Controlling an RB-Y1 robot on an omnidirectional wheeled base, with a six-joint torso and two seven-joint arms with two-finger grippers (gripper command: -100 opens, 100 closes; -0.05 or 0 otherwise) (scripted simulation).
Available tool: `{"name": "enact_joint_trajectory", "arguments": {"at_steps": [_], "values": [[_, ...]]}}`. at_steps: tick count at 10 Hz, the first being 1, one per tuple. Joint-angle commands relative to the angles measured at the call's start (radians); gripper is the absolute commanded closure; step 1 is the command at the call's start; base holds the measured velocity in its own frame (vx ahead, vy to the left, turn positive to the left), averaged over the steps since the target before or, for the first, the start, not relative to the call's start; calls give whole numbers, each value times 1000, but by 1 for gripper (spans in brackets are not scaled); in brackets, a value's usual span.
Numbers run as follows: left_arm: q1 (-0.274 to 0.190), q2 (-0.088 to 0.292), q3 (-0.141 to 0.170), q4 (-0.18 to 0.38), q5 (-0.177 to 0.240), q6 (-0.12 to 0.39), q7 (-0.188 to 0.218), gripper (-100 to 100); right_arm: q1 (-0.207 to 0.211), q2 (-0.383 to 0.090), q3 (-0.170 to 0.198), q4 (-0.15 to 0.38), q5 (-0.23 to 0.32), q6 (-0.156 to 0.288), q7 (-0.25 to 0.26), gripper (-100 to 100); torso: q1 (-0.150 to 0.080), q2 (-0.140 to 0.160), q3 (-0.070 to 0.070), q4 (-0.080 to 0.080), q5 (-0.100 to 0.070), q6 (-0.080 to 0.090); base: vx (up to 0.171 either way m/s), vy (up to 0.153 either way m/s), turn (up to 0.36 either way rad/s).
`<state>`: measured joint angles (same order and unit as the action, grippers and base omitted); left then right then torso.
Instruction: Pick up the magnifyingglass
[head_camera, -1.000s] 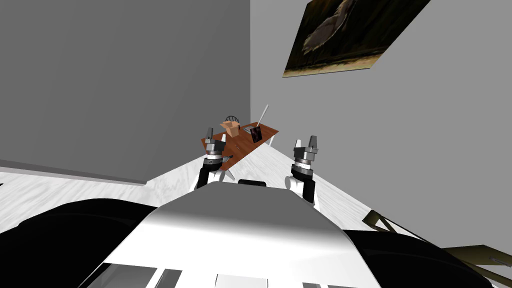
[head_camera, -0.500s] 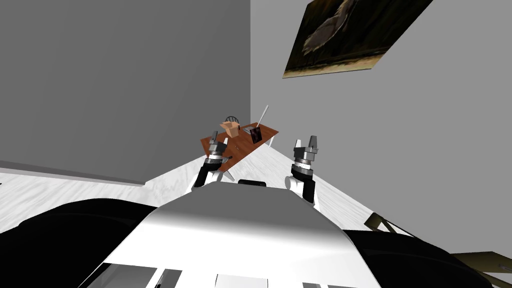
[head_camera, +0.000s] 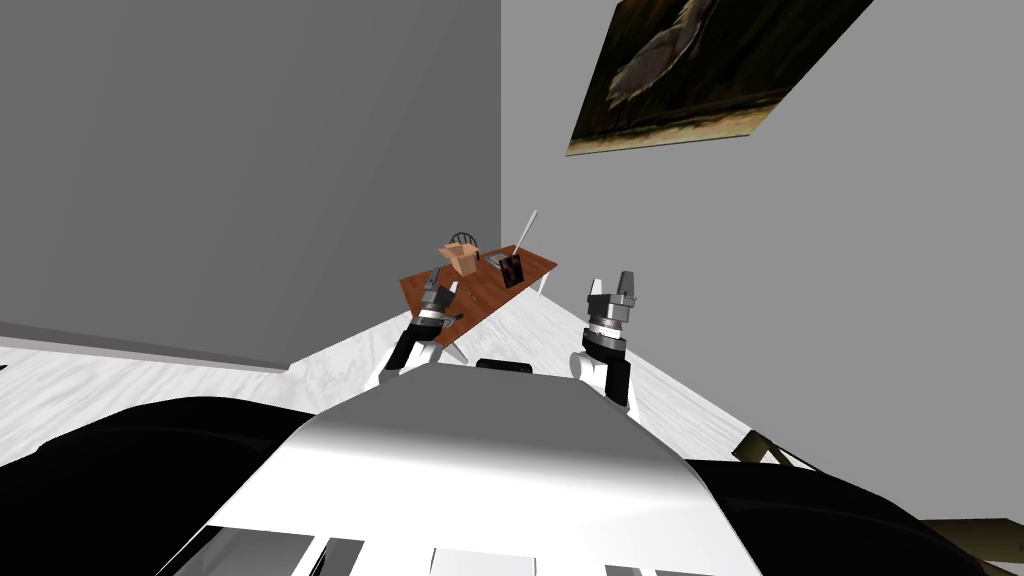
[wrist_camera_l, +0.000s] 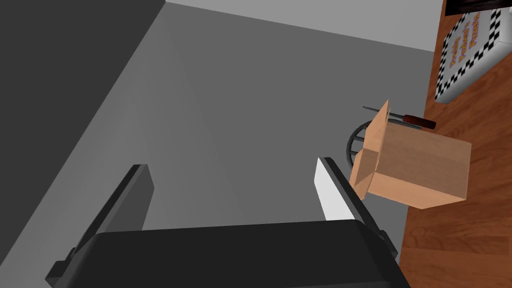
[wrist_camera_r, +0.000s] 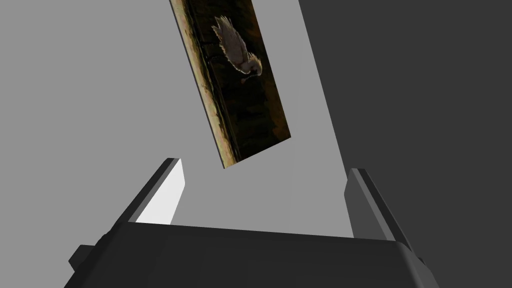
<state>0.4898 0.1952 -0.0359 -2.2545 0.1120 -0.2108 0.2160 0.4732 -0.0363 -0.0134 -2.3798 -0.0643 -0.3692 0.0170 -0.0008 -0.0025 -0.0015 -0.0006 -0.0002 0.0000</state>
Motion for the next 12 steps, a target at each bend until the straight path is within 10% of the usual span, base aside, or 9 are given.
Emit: {"name": "enact_joint_trajectory", "arguments": {"at_steps": [1, 12], "values": [[2, 7, -2, 3, 9, 32, 2, -100, 0, 0, 0, 0, 0, 0, 0, 0, 0, 0, 0, 0, 0, 0, 33, -14, 11], [11, 169, 42, 91, 176, 326, 60, -100, 0, 0, 0, 0, 0, 0, 0, 0, 0, 1, 0, 0, 0, 0, 43, -24, 16]]}}
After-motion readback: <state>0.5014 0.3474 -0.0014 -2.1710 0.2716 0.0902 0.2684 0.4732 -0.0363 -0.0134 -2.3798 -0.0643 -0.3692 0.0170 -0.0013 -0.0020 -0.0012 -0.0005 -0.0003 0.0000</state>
